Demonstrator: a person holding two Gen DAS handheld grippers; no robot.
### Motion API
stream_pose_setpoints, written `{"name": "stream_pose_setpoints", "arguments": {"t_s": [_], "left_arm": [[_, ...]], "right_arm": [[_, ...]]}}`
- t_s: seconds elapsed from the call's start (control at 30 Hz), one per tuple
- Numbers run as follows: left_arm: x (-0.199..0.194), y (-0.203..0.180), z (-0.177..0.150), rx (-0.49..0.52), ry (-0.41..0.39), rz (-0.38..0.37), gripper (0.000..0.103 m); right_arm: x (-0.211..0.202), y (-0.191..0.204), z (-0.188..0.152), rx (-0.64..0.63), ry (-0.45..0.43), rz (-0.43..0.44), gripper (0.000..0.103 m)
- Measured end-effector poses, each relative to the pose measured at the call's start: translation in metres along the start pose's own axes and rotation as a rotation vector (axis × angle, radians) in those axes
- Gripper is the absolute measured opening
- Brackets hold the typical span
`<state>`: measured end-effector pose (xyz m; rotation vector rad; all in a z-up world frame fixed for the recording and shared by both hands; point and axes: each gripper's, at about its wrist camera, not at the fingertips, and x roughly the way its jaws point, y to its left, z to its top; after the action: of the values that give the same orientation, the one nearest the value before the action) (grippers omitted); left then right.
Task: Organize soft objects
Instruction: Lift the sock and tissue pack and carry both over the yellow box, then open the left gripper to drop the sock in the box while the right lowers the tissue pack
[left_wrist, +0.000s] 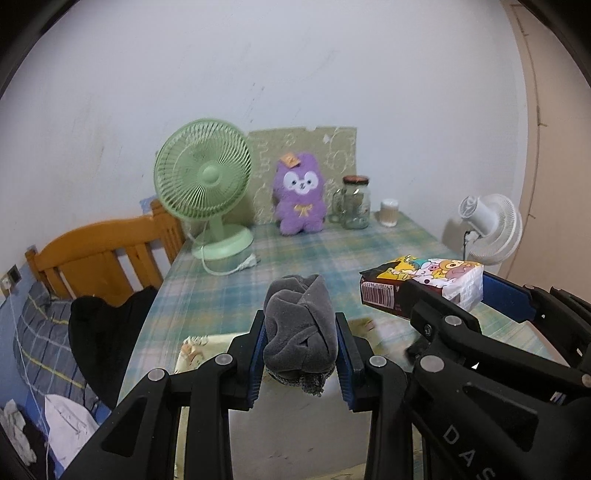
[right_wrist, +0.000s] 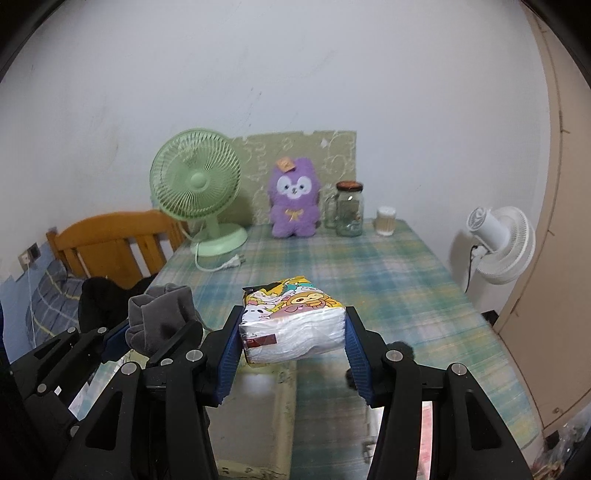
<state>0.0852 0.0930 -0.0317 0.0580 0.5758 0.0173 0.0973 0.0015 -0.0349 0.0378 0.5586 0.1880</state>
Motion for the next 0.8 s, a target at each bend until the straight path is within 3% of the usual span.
{"name": "stream_pose_setpoints", "arguments": {"t_s": [0.53, 0.8], "left_arm": [[0.042, 0.029, -0.043, 0.003, 0.175, 0.049, 0.034], [0.062, 0.038, -0.050, -0.002, 0.236, 0.059, 0.034]], "right_arm": [[0.057, 0.029, -0.040, 0.013, 0.171, 0.049, 0.055], [0.074, 0.037, -0.045, -0.015, 0.181, 0.036, 0.055]]}}
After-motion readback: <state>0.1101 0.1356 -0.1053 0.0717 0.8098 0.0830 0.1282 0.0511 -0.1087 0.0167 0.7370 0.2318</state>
